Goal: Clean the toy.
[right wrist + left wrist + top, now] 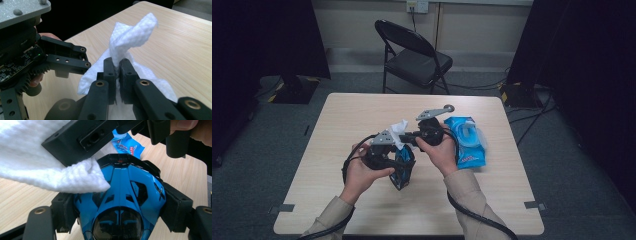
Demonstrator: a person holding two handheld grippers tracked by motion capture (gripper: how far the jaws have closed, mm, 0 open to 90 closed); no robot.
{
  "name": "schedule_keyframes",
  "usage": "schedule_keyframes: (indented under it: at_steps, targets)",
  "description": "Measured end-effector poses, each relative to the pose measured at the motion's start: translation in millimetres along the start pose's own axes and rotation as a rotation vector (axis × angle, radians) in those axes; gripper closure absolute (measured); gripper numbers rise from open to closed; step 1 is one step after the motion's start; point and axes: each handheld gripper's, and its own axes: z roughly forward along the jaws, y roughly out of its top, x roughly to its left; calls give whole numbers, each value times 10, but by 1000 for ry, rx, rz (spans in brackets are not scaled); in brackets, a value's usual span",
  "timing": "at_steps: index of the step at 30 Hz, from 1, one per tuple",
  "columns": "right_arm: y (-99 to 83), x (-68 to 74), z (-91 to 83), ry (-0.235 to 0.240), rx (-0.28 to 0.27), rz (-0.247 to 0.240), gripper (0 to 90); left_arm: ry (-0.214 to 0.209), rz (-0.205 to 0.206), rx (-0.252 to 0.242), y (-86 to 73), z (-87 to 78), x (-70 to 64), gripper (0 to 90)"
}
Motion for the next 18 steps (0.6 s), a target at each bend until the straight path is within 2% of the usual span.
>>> schedule_keyframes:
  at_steps: [11, 18]
  targets:
    - [-20, -4, -38, 8, 1, 3, 857, -2, -4, 5, -11, 7, 13, 257]
    - [-33, -9, -103, 17, -7, 2, 857, 12, -11, 13, -29, -4, 52, 257]
